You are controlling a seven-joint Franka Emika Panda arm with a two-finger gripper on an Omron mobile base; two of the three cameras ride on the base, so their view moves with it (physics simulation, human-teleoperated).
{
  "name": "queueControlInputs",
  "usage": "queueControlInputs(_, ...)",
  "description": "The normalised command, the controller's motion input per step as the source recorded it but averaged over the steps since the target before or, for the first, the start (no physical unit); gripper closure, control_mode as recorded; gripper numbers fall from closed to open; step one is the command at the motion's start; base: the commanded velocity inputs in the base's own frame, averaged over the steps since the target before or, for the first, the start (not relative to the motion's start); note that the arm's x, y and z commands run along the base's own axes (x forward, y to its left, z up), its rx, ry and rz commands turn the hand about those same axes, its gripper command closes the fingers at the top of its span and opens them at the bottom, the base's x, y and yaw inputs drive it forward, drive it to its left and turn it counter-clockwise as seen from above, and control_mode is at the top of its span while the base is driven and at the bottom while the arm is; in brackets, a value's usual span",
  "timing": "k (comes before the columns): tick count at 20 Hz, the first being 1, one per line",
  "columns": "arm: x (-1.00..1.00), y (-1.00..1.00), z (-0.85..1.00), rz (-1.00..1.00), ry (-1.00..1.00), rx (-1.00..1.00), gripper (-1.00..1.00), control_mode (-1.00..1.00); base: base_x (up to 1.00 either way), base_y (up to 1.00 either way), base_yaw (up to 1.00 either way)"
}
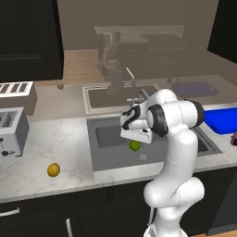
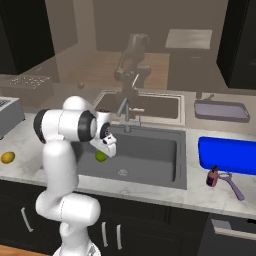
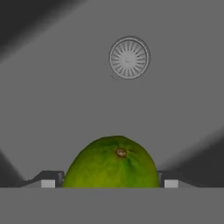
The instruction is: Pick up all produce items and place them in the sink. Turn on the sink faucet to wash them. Then turn the sink off and put them in the tray.
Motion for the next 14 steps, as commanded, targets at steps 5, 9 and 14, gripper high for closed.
queueControlInputs(5,0.02,-0.36,-0.39,0.00,0.00,-0.08,1.00,-1.00,0.00,0.00,0.00)
queueControlInputs(9,0.00,-0.26,-0.43,0.00,0.00,-0.08,1.00,-1.00,0.00,0.00,0.00)
queueControlInputs(14,0.02,-0.04,-0.41,0.00,0.00,-0.09,1.00,-1.00,0.00,0.00,0.00)
